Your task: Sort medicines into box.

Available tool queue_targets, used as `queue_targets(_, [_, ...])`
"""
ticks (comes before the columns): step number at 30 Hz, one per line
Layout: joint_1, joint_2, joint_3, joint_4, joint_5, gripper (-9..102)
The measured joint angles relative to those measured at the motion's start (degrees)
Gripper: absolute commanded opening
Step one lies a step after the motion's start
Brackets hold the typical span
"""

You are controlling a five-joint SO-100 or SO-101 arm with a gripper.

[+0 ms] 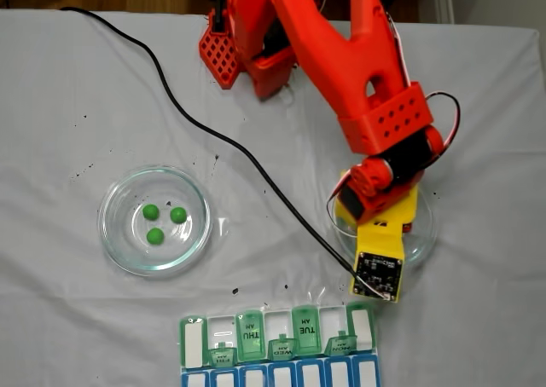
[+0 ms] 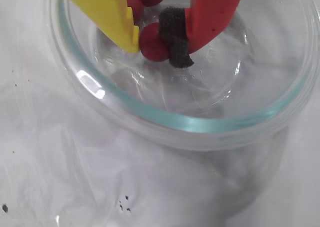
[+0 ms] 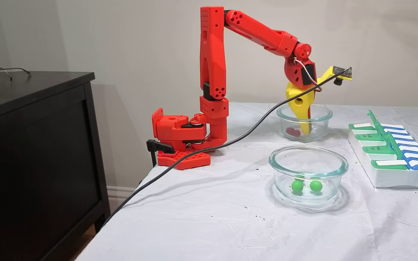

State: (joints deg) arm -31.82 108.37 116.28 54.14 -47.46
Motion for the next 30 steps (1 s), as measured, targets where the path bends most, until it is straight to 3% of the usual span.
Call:
queue_targets(19, [6.1, 10.2, -13.9, 7.6, 22.0, 0])
queue_targets(30, [15.6, 3.3, -17.7, 4.4, 29.3, 0])
